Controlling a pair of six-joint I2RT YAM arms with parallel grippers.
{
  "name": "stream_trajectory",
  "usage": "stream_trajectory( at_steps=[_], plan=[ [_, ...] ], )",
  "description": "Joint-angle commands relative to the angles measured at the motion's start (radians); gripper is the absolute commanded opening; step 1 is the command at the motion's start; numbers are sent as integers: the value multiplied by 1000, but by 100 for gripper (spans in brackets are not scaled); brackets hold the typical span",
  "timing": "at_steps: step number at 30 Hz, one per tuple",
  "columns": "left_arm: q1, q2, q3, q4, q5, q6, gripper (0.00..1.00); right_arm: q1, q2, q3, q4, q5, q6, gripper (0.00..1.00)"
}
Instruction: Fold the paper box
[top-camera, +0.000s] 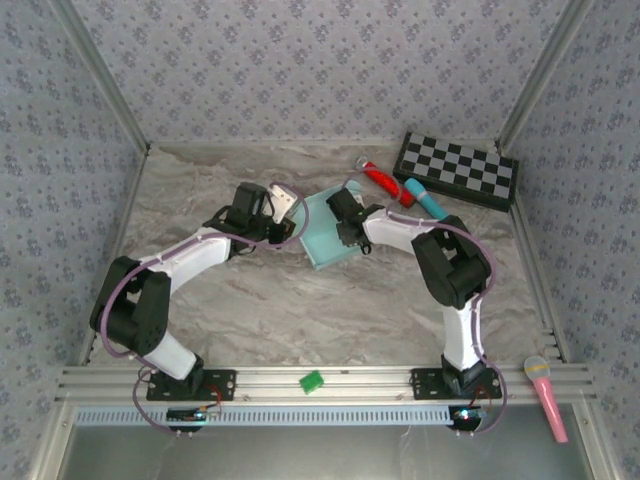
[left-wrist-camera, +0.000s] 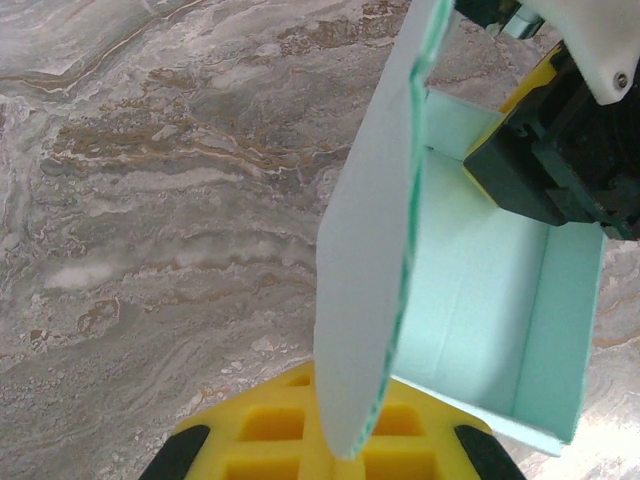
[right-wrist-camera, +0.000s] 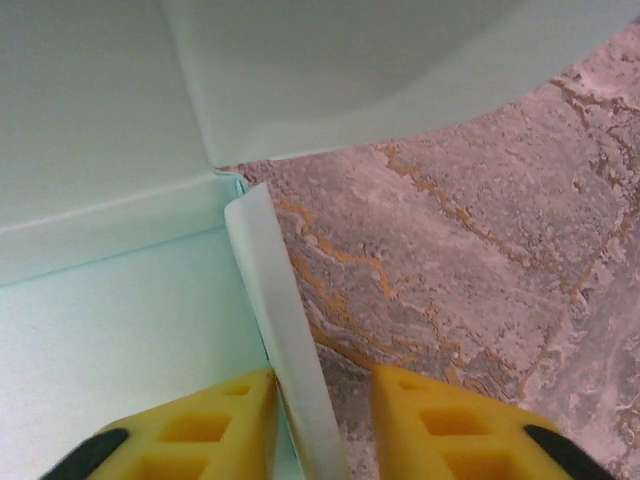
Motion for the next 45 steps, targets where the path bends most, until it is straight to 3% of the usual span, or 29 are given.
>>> stream_trajectory(
  at_steps=[1,7,18,22,26,29,39,43,45],
  plan=[
    [-3,7,28,-17,36,43,0,-9,-80,-24,5,-50,50,39],
    [-3,30,65,-45,40,87,0,-14,-163,-55,27,-110,48,54],
    [3,79,130,-66,31,137,1,-65,-340,-242,98,-216,62,58],
    [6,76,138,-56,6,127,20,-84,-387,-289,98,-227,61,58],
    [6,63,133,-42,-16,99,51,-96,-420,-323,105,-231,66,58],
    [6,40,135,-50,-24,89,63,-101,-437,-335,103,-231,67,58],
    [16,-172,62,-67,-46,50,67,-125,-469,-356,97,-239,55,58],
    [70,-294,-15,-19,-122,-71,66,-136,-491,-370,97,-243,56,58],
    [117,-331,-39,-25,-176,-160,70,-144,-500,-376,99,-247,56,58]
  ],
)
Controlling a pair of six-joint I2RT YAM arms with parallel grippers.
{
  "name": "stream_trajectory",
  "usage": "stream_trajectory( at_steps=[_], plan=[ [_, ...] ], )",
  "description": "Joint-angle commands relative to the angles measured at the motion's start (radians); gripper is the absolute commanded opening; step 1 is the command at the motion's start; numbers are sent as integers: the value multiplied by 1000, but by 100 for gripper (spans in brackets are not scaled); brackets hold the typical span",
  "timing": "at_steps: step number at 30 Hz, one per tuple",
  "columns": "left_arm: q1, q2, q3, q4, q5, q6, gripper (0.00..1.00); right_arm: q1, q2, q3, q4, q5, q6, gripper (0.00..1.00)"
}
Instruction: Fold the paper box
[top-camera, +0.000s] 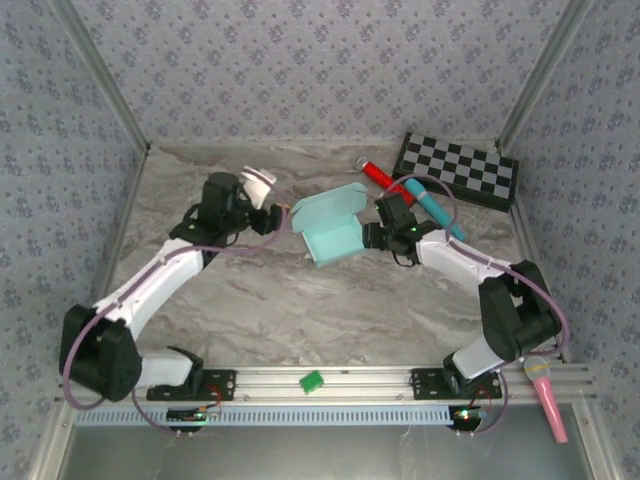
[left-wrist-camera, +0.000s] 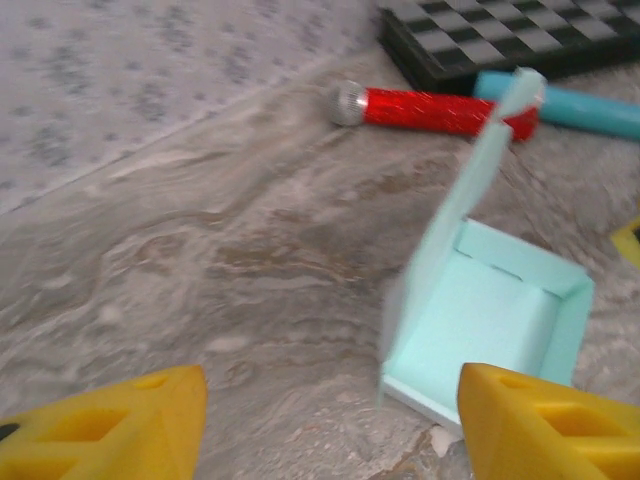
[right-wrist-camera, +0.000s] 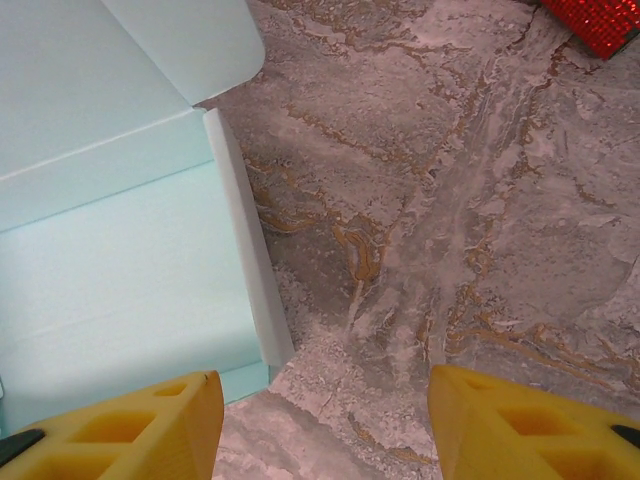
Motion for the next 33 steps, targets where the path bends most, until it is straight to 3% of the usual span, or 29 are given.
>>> stream_trajectory(
  at_steps=[1,4,8,12,25,33],
  plan=[
    [72,-43,-40,-6,-126,-182,72,-14,-35,-20,-4,-14,4,58],
    [147,-30,-19,-112,-191,-277,72,-22,-48,-26,-5,-19,3,58],
    [242,26,1,-188,-153,-335,71,-29,-66,-33,-11,-21,1,58],
    [292,145,75,-260,-84,-297,66,-36,-70,-38,-19,-34,-5,58],
    [299,564,436,-478,-6,-87,44,-43,-109,-70,-22,-28,2,58],
    [261,689,555,-550,-38,15,44,-41,-123,-82,-24,-28,19,58]
  ],
)
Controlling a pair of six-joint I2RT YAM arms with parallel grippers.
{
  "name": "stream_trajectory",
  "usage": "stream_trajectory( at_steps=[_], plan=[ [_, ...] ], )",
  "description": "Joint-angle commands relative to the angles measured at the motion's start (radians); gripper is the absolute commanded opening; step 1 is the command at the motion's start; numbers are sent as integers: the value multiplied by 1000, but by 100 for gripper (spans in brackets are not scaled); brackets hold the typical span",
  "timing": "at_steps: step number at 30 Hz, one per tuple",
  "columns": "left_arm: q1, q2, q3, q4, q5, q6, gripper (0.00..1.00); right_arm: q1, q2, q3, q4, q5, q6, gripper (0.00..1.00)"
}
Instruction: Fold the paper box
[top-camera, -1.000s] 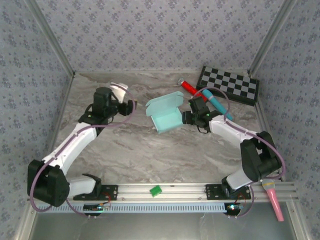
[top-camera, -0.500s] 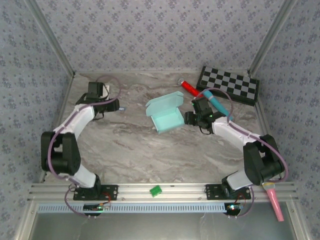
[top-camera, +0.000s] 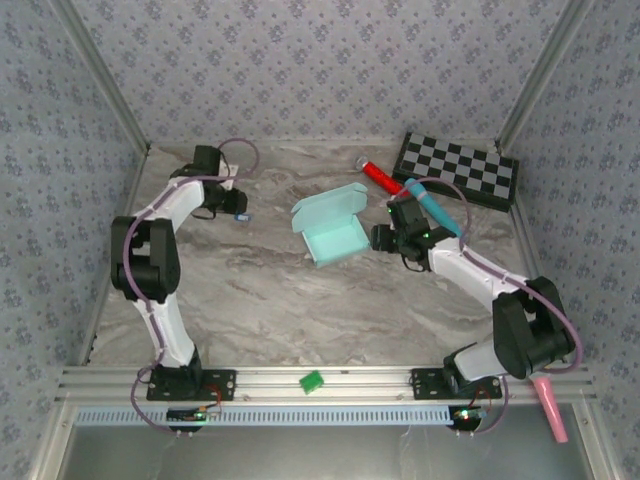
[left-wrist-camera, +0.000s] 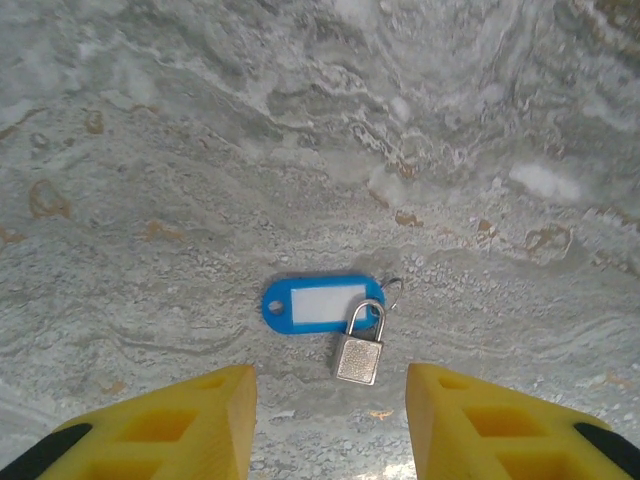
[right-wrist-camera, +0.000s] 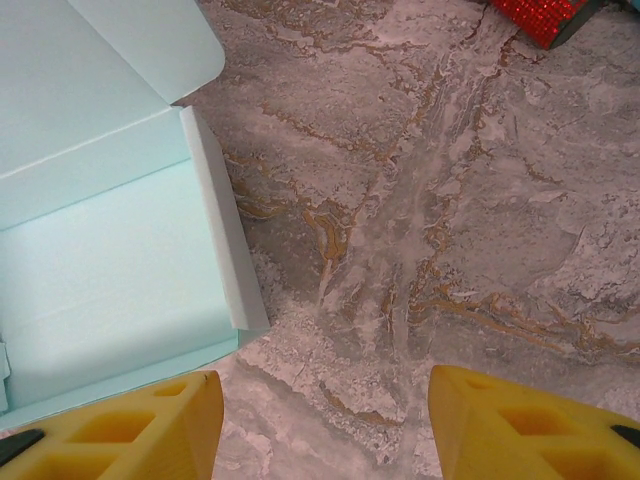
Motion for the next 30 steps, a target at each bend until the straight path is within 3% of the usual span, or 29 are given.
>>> stream_trajectory(
  at_steps=[1,17,26,30],
  plan=[
    [-32,45,65,-75,-19,84,43,-2,-22,-15,-23,-2,19,58],
    [-81,220,231,-184,-24,178,37,-1,-27,-16,-30,3,18,59],
    [-81,257,252,-194,-2,178,25,0,-28,-15,-32,-2,16,59],
    [-81,263,251,-191,-4,175,14,-1,-28,-12,-35,-1,15,59]
  ],
)
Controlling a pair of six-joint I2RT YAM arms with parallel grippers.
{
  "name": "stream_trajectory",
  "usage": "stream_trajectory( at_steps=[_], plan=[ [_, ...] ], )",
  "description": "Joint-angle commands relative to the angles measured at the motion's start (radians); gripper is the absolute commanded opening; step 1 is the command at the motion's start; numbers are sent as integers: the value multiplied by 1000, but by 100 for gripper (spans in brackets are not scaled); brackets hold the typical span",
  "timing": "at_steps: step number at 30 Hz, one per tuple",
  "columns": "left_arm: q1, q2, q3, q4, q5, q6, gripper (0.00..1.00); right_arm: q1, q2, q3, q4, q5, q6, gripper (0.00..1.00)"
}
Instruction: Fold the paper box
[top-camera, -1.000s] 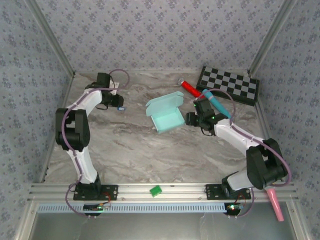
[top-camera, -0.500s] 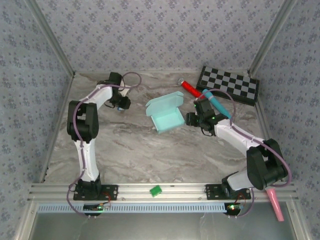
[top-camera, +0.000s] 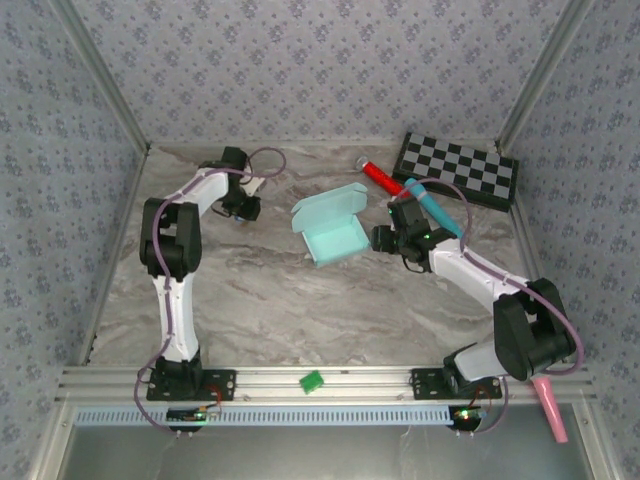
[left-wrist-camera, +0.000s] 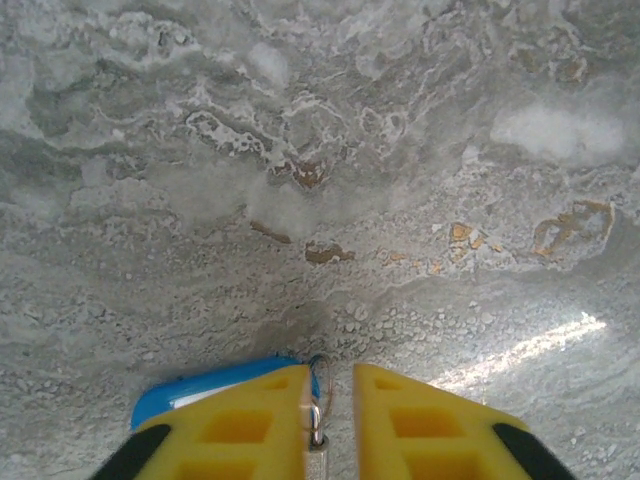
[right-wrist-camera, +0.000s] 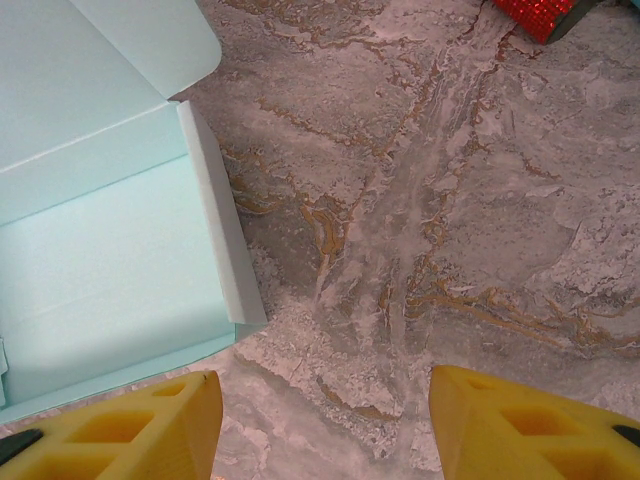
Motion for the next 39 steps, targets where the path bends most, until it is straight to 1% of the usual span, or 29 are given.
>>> stream_trajectory(
  at_steps=[1,5,7,12,17,18,20,22,25,28,32,35,39],
  plan=[
    [-6,12,25,-26,17,10,11,-1,-21,-3,-35,0,14,59],
    [-7,-11,12,-9,9,3,3,0,-20,-4,-32,-1,14,59],
    [-6,-36,-8,8,-17,-10,0,-2,-18,-4,-32,0,14,59],
    [-7,-149,-95,74,-92,-100,0,-3,-16,-12,-23,-1,15,59],
    [-27,-311,-226,148,-113,-204,0,-7,-1,-20,2,-33,16,59],
    [-35,-347,-254,160,-119,-228,0,-8,4,-21,4,-58,16,59],
    [-52,-407,-299,172,-120,-265,0,-18,16,-20,12,-98,15,59],
    [-75,-466,-337,172,-117,-305,0,-32,34,-13,31,-104,12,58],
    [-117,-554,-394,173,-128,-350,0,-53,80,15,27,-108,4,52],
    [-163,-633,-424,160,-112,-373,0,-70,132,47,25,-79,-2,39],
    [-253,-714,-438,139,-113,-383,0,-80,217,103,30,-92,-15,32],
    [-298,-753,-437,112,-113,-393,0,-72,269,128,39,-105,-17,31],
    [-336,-797,-471,143,-48,-451,0,-61,325,150,51,-125,-20,31]
  ],
)
